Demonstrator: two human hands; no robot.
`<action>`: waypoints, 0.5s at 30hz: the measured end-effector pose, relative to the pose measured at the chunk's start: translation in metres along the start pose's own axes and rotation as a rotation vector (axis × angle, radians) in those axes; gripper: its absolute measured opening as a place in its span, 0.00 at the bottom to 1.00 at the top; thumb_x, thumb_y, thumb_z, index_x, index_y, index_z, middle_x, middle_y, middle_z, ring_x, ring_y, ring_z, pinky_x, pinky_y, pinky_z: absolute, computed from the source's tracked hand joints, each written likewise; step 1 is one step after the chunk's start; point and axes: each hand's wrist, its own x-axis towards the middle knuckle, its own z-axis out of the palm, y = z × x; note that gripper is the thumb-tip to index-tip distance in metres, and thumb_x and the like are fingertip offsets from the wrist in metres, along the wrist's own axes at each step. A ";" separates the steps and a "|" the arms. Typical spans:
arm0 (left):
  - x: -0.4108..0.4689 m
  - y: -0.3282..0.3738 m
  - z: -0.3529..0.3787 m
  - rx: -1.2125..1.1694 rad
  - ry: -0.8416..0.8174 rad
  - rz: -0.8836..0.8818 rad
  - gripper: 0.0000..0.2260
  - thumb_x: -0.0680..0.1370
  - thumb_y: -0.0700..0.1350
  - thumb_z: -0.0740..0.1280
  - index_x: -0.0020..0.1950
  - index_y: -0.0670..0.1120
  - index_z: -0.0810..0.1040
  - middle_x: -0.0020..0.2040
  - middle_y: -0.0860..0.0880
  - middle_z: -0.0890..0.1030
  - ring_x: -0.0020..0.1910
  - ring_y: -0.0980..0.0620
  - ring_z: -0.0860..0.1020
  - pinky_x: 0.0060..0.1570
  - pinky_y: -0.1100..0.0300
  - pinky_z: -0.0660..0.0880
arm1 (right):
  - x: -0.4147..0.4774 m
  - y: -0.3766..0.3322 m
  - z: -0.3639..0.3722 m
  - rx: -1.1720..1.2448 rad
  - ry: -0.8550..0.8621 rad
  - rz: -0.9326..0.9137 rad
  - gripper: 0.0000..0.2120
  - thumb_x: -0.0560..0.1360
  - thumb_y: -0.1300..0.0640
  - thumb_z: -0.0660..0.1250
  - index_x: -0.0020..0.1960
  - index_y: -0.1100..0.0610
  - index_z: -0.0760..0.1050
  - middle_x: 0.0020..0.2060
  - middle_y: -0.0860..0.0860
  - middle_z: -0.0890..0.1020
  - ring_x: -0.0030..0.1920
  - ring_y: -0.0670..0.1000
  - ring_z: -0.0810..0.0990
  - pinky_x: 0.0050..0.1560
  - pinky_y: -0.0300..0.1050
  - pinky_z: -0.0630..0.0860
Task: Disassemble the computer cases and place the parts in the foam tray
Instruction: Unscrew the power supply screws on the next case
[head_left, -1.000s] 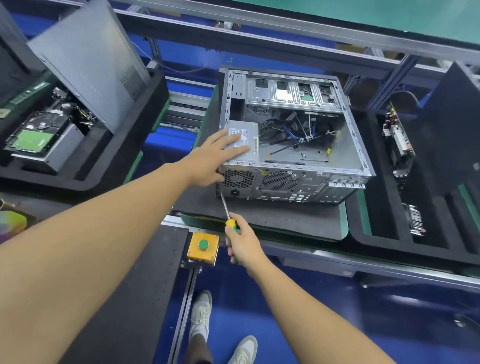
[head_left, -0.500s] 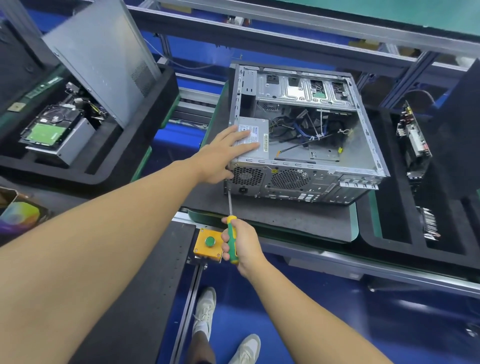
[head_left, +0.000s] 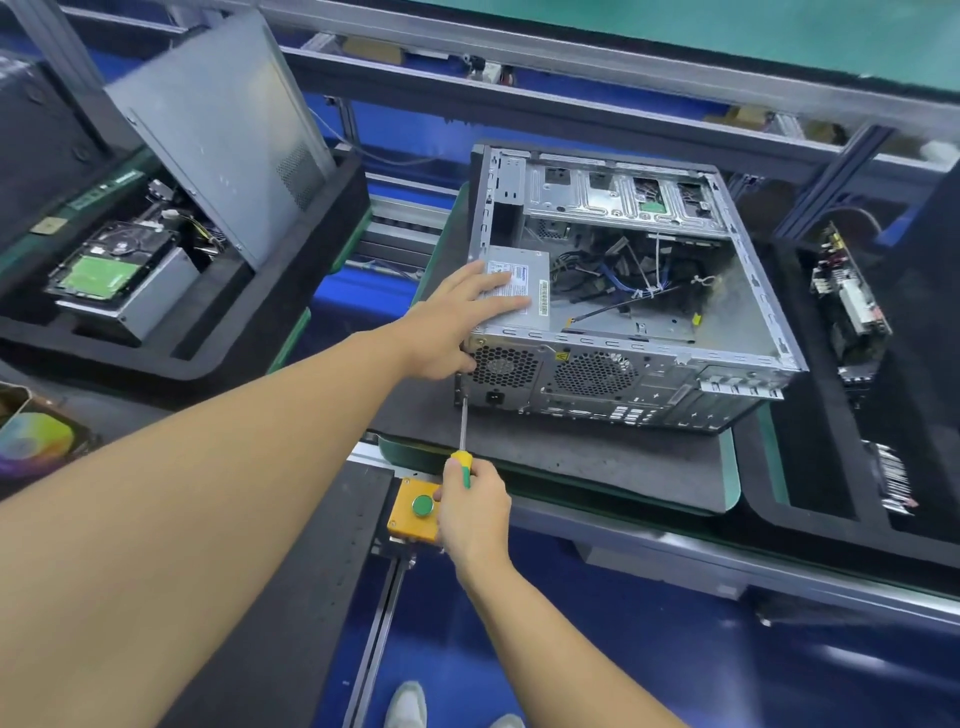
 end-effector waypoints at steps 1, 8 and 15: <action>0.000 0.001 -0.001 -0.006 0.000 -0.001 0.44 0.72 0.36 0.76 0.79 0.60 0.57 0.81 0.55 0.49 0.80 0.53 0.40 0.70 0.34 0.63 | 0.000 -0.004 -0.001 0.110 -0.046 0.046 0.11 0.82 0.52 0.58 0.45 0.56 0.73 0.35 0.52 0.79 0.26 0.46 0.72 0.24 0.41 0.69; -0.001 0.000 0.001 -0.032 0.005 0.006 0.43 0.73 0.36 0.75 0.79 0.60 0.57 0.81 0.55 0.49 0.80 0.53 0.40 0.72 0.37 0.62 | 0.001 -0.006 -0.008 0.671 -0.272 0.231 0.14 0.84 0.52 0.60 0.59 0.62 0.75 0.31 0.53 0.76 0.25 0.48 0.70 0.21 0.40 0.66; 0.003 -0.009 0.009 -0.096 0.028 0.043 0.43 0.72 0.35 0.75 0.79 0.61 0.59 0.81 0.57 0.49 0.80 0.55 0.40 0.73 0.35 0.59 | 0.003 0.013 0.009 0.080 0.066 -0.055 0.08 0.81 0.51 0.61 0.47 0.52 0.76 0.32 0.50 0.80 0.28 0.47 0.73 0.27 0.47 0.73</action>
